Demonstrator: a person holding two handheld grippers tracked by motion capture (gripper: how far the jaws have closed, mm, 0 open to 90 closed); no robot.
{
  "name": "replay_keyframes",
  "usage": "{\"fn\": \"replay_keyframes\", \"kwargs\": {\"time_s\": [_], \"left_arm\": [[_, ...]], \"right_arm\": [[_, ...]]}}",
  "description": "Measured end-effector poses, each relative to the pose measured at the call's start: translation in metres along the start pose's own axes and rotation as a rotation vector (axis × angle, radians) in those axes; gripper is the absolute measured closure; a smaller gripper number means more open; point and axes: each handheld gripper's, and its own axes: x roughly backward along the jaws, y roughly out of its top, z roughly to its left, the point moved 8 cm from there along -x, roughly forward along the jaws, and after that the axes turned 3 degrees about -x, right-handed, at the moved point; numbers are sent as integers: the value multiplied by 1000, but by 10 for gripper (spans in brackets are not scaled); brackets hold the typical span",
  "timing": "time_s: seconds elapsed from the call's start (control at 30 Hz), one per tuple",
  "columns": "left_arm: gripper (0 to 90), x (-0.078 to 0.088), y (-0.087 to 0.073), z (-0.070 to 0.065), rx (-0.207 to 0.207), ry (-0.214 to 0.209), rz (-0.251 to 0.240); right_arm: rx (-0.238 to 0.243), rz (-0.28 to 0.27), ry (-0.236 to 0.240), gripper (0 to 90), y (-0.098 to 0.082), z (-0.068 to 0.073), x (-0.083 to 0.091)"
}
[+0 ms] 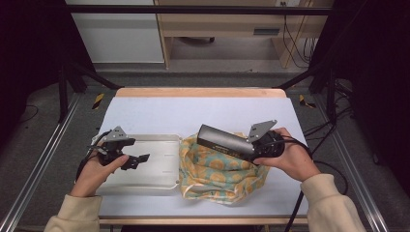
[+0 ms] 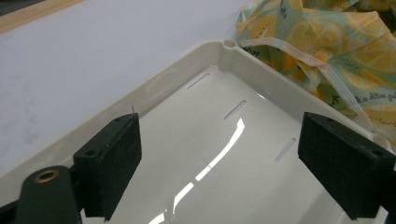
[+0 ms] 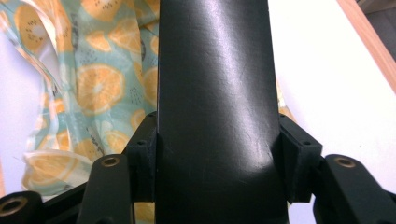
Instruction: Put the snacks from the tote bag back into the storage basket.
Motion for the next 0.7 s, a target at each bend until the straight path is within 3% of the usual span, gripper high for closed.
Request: {"fn": "replay_keyframes", "kwargs": {"time_s": [0.3, 0.63, 0.7], "left_arm": [[131, -1, 2, -6, -31, -26, 7], [124, 1, 8, -11, -63, -27, -5], [124, 2, 10, -14, -40, -56, -16]], "right_arm": [[6, -19, -11, 434, 15, -1, 12], [26, -26, -8, 434, 37, 1, 13], [25, -26, -11, 434, 42, 0, 12]]}}
